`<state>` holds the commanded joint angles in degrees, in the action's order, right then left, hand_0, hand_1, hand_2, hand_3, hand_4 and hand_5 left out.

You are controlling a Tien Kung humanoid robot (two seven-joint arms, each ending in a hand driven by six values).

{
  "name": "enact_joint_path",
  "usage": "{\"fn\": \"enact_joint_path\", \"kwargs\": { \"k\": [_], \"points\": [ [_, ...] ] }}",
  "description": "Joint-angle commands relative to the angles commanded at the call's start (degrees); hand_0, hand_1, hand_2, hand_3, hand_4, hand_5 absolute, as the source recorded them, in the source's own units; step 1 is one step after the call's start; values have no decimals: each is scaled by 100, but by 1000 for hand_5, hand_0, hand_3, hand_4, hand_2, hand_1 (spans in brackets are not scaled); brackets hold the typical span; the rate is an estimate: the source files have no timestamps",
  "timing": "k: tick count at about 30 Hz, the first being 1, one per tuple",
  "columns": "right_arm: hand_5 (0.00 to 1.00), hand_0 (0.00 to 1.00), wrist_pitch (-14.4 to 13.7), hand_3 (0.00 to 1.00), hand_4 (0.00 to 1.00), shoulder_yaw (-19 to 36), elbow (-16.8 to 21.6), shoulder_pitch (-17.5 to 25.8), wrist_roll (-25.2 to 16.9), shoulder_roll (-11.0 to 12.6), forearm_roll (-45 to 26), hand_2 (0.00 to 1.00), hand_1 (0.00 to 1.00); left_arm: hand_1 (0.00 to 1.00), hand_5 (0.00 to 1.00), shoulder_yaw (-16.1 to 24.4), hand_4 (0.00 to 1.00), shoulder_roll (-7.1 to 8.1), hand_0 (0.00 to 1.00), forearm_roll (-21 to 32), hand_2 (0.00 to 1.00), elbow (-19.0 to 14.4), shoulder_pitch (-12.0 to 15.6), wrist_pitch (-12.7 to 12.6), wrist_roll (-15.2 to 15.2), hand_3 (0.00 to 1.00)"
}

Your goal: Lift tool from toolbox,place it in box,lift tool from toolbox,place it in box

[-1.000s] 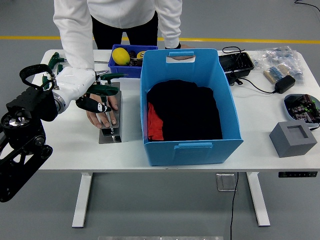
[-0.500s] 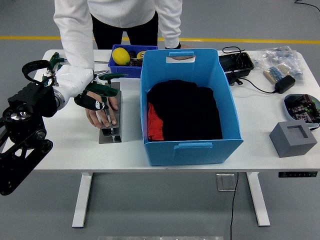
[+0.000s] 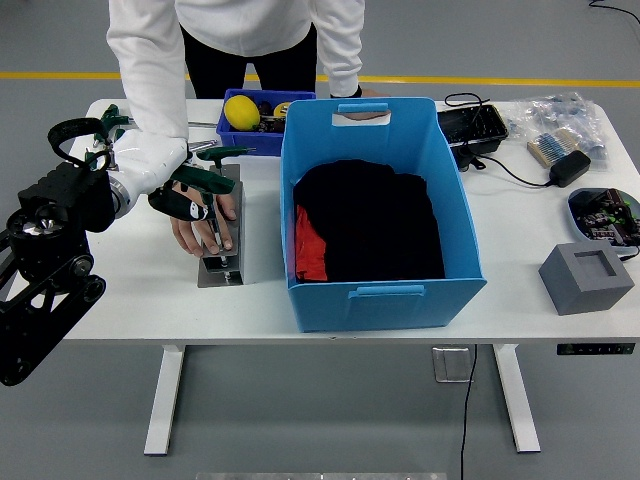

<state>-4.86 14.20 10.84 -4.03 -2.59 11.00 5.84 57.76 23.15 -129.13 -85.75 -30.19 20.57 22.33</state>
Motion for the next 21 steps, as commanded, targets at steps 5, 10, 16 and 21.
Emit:
{"fn": "enact_joint_path", "kwargs": {
  "k": [5,10,16,21],
  "points": [
    [729,676,0,580,784,-1,0,-1,1,-2,-4,715,645,288,605,-29,998,5,426,121,298,45,-6,-30,-22,328],
    [729,676,0,579,784,-17,0,-2,0,-2,-9,715,646,256,609,-74,998,10,421,220,267,61,-32,-68,-48,299],
    [729,676,0,578,784,-15,0,-2,-1,0,-7,715,646,211,611,-116,998,22,404,274,221,81,-76,-71,-53,251],
    [730,676,-1,580,784,-12,0,-4,-1,2,-10,716,646,180,606,-154,998,31,396,313,193,97,-122,-86,-77,223]
  ]
}}
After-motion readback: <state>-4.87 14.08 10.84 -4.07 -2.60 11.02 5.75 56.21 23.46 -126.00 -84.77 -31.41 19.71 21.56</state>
